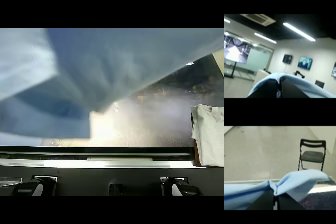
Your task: Fold the clothes and pants, and hang the long-sleeved shirts on hangers.
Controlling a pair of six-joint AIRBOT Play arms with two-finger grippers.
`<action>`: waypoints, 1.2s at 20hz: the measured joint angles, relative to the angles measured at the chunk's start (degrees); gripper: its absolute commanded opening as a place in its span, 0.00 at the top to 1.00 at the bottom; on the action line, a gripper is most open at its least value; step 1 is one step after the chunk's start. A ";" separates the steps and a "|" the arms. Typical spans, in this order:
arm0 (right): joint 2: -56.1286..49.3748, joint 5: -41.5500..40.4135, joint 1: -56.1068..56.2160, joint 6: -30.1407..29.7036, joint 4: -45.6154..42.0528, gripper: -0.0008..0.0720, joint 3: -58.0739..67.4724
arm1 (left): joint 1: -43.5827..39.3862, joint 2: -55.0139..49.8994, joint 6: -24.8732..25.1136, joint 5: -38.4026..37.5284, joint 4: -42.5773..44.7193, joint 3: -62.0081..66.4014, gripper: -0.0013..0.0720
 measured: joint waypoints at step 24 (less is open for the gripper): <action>-55.89 8.81 -0.24 15.04 23.91 0.57 -9.40 | 1.99 -53.70 -6.73 -18.36 9.03 -7.30 0.36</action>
